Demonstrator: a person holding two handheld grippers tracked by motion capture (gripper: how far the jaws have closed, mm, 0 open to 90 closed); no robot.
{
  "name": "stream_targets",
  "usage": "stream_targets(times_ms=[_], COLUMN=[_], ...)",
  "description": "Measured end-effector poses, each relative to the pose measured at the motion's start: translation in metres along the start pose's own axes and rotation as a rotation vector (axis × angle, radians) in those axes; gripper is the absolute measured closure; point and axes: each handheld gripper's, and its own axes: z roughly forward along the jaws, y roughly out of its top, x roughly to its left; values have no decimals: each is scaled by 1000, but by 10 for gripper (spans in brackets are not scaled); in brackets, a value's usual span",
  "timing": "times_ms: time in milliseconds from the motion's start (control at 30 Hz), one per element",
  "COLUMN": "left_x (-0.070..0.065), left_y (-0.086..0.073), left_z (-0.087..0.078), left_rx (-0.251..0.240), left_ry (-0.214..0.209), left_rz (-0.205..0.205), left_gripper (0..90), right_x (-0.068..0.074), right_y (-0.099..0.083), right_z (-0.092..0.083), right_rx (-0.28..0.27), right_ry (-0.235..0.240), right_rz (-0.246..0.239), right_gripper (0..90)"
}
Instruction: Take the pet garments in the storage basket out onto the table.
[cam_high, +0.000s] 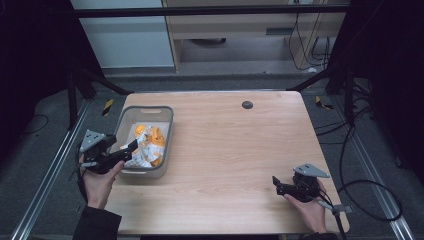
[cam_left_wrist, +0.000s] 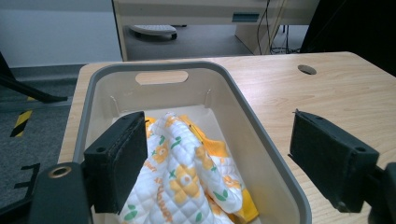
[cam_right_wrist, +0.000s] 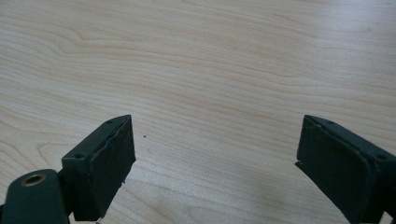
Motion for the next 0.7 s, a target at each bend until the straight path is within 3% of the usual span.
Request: stream_targets(times_ms=[167,433,600,700], left_x=[2,7,10,13], left_y=[3,9,11,13], left_z=[6,21,27,35], left_rx=[15,83,130,182], left_ry=[8,19,17,20], left_rz=[5,30,42,60], left_gripper=[185,180,176,174], right_x=[0,0,0,0], right_y=[0,0,0,0], right_z=[0,1,1,2], right_rx=[-1,2,2,6], right_ry=[-1,-3,-3,0], right_rz=[-4,-4,-7,-10], right_gripper=[113,113,117,117])
